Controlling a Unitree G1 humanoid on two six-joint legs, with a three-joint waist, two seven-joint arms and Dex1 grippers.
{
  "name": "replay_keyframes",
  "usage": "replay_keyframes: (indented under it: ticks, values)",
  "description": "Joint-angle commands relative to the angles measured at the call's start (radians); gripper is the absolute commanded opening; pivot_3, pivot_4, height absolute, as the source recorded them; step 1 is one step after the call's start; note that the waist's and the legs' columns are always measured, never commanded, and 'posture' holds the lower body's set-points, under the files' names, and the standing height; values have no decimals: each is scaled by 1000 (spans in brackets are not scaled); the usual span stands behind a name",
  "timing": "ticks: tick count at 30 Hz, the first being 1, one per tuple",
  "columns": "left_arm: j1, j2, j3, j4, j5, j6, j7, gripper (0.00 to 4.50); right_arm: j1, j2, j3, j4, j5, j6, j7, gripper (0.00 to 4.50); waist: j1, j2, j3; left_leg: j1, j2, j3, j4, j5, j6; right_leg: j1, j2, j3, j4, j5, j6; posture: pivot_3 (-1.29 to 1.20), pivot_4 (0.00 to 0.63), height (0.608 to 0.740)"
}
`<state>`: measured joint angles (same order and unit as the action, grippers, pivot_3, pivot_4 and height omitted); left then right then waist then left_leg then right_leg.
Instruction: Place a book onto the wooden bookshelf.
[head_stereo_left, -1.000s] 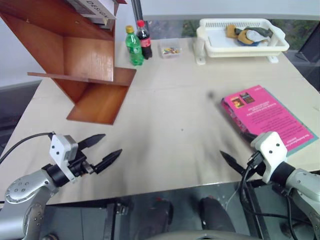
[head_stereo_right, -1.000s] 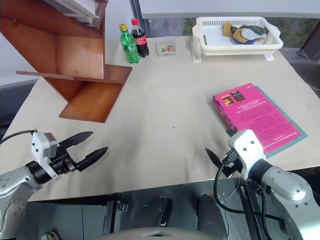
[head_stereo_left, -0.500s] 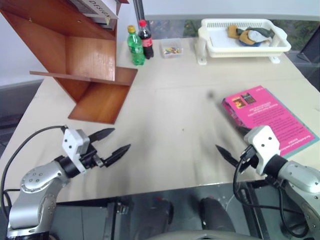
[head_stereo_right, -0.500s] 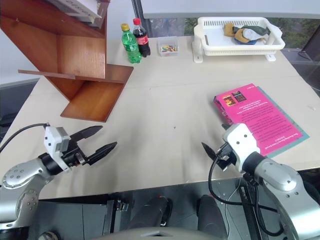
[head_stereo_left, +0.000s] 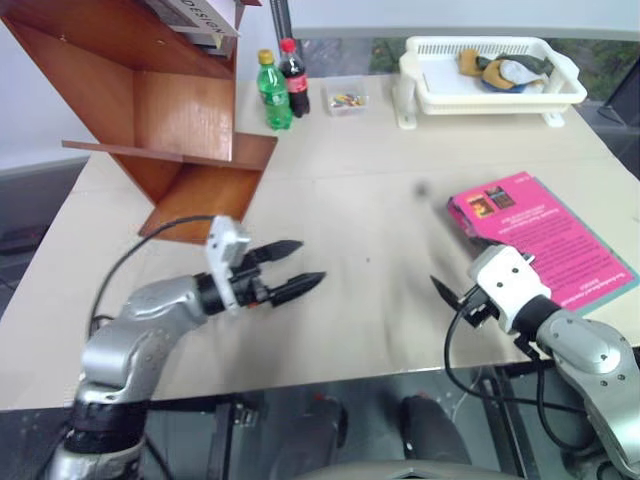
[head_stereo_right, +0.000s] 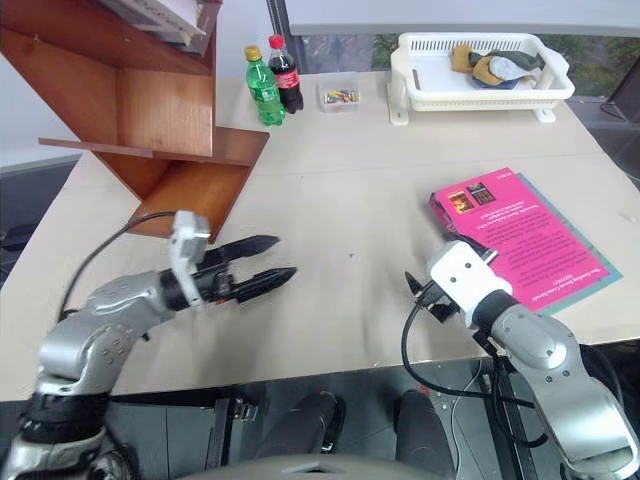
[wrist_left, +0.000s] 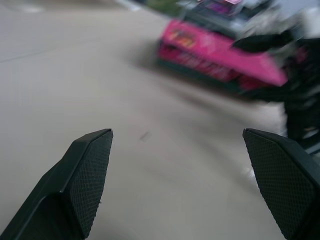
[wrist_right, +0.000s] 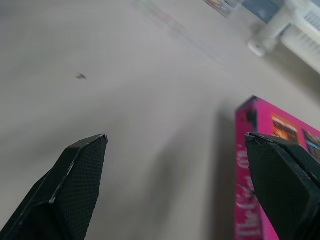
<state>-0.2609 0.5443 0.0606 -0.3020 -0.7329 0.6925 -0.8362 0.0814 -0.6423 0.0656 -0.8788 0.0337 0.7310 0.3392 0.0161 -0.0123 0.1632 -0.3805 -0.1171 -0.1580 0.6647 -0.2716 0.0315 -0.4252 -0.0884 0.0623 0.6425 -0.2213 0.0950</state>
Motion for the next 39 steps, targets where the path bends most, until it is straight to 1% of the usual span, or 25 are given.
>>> replay_keyframes:
  ticks: [1, 4, 7, 11, 15, 18, 20, 23, 24, 25, 26, 27, 28, 30, 31, 32, 33, 34, 36, 39]
  values:
    - [-107, -73, -50, 31, -33, 81, 74, 4450, 27, 14, -36, -71, -44, -2, -39, 4500, -1, 0, 0, -1, 0, 0, 0, 0, 0, 0, 0, 0, 0, 0, 0, 0, 150, 740]
    - [-198, -148, -83, 89, -34, 137, 112, 4450, 71, 37, -62, -119, -64, 23, -58, 4500, -1, 0, 0, -1, -1, -1, 1, 0, 0, 0, 0, 0, 0, 0, 0, 0, 150, 740]
    - [-303, -207, -114, 191, -36, 172, 84, 4450, 127, 68, -89, -165, -94, 36, -88, 4500, -5, 0, 0, -1, -1, 0, 2, 0, 0, -1, 1, 1, 0, 0, 0, 0, 150, 740]
    - [-400, -218, -190, 308, 30, 143, -16, 4450, 214, 121, -124, -168, -120, -31, -119, 4500, -2, 0, 0, -1, -1, 0, 2, 0, 0, -1, 1, 1, 1, 0, 0, 0, 150, 740]
    - [-447, -256, -246, 391, 93, 99, -52, 4450, 320, 169, -166, -168, -117, -144, -121, 4500, -2, 0, 0, -1, -1, 2, 2, 0, 0, -2, 1, 3, 1, 0, 0, 0, 150, 740]
    - [-490, -304, -279, 468, 144, 79, -54, 4450, 393, 238, -252, -168, -39, -218, -124, 4500, -1, 0, 0, -1, -1, 1, 2, 0, 0, -2, 1, 2, 1, 0, 0, 0, 150, 740]
    - [-522, -342, -290, 522, 174, 62, -51, 4450, 415, 292, -330, -168, 24, -239, -149, 4500, -1, 0, 0, -1, -1, 1, 2, 0, 0, -1, 1, 2, 1, 0, 0, 0, 150, 740]
    - [-557, -376, -286, 566, 197, 36, -75, 4450, 363, 353, -527, -168, 93, -142, -215, 4500, -3, 0, 0, -1, -1, 1, 2, 0, 0, -1, 0, 3, 1, 0, 0, 0, 150, 740]
    - [-563, -378, -282, 571, 203, 29, -83, 4500, 334, 362, -601, -168, 133, -103, -225, 4001, -5, 0, 0, -1, -1, 2, 2, 0, 0, -1, 0, 3, 1, 0, 1, 0, 150, 740]
    - [-567, -378, -276, 571, 207, 25, -87, 4500, 308, 362, -665, -168, 169, -70, -225, 3763, -6, 0, 0, -1, -1, 3, 2, 0, 0, -1, 1, 4, 1, 0, 1, 0, 150, 740]
    - [-562, -376, -269, 556, 204, 26, -91, 4500, 278, 347, -741, -159, 197, -35, -219, 3212, -5, 1, -1, -1, -1, 3, 2, 0, 0, -2, 1, 4, 1, 0, 0, 0, 150, 740]
    - [-548, -366, -268, 525, 198, 27, -105, 4500, 250, 313, -816, -129, 224, -9, -204, 2992, -5, 1, -1, -1, 0, 2, 2, 0, 0, -2, 1, 4, 2, 0, 0, 0, 150, 740]
    - [-534, -355, -271, 495, 194, 21, -120, 4500, 226, 274, -874, -92, 238, 12, -187, 2459, -5, 2, -1, -1, 0, 2, 2, 0, 0, -2, 1, 4, 2, 0, 0, 0, 150, 740]
    - [-492, -330, -285, 439, 209, -16, -140, 4500, 190, 180, -945, 12, 249, 36, -145, 1737, -7, 3, -1, -1, -1, 4, 2, 0, 0, -2, 1, 5, 2, 0, 0, 0, 150, 740]
    - [-466, -322, -287, 407, 216, -36, -140, 4500, 174, 133, -961, 76, 250, 39, -123, 1217, -5, 3, -1, -1, -1, 6, 2, 0, 1, -2, 1, 7, 2, 0, 0, 0, 150, 740]
    - [-442, -315, -287, 376, 220, -51, -137, 4500, 159, 94, -970, 136, 252, 39, -105, 826, -5, 3, -1, 0, -1, 6, 2, 0, 1, -2, 1, 7, 2, 0, 0, 0, 150, 740]
    - [-422, -310, -286, 344, 226, -71, -131, 4500, 145, 63, -977, 189, 257, 41, -90, 335, -4, 3, -1, 0, -1, 6, 2, 0, 1, -2, 1, 7, 2, 0, 0, 0, 150, 740]
    - [-392, -315, -272, 311, 220, -124, -145, 4500, 125, 32, -975, 256, 261, 40, -75, 74, -3, 3, -1, 0, -1, 6, 1, 0, 1, -2, 1, 7, 2, 0, 0, 0, 150, 740]
    - [-353, -311, -260, 266, 224, -191, -158, 4500, 84, -15, -962, 378, 265, 38, -54, 74, -1, 3, -1, -1, 0, 7, 2, 0, 1, -2, 0, 7, 2, 0, 0, 0, 150, 740]
    - [-315, -274, -257, 193, 216, -211, -183, 4500, 8, -86, -914, 577, 266, 5, -4, 74, -2, 3, -1, -1, -1, 8, 2, 0, 1, -2, 0, 7, 2, 0, 0, 0, 150, 740]
